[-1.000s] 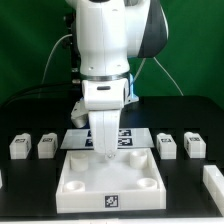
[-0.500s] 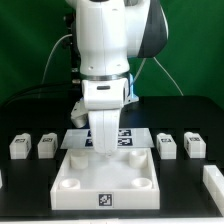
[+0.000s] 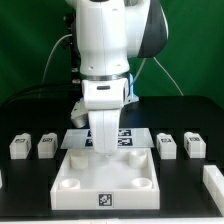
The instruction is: Assemble one leg
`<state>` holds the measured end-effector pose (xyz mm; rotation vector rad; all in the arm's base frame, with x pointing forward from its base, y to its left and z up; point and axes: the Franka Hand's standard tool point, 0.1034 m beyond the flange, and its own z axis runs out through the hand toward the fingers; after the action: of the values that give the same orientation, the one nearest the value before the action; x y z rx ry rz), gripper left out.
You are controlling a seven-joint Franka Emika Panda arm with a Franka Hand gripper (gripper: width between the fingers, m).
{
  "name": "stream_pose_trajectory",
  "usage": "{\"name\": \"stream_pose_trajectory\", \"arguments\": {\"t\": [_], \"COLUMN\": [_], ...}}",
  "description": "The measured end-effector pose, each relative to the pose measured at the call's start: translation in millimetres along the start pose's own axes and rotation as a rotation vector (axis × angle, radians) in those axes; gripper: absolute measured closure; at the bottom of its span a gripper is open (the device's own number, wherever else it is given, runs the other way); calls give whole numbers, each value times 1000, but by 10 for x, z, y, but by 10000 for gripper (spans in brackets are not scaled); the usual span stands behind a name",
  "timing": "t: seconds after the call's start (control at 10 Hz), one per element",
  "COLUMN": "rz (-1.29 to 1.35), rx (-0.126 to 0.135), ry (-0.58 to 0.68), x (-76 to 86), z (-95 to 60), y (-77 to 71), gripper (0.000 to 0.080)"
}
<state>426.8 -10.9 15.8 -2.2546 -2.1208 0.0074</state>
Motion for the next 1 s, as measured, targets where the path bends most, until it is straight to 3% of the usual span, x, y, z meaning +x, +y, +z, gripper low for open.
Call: {"name": "stream_pose_trajectory", "arguments": {"t": [0.6,1.0], "rz": [14,-24], "rx": [-56,-52], "ry": [51,62], "x": [628,741], "z": [-41,-6], "y": [568,644], "gripper": [741,741]}}
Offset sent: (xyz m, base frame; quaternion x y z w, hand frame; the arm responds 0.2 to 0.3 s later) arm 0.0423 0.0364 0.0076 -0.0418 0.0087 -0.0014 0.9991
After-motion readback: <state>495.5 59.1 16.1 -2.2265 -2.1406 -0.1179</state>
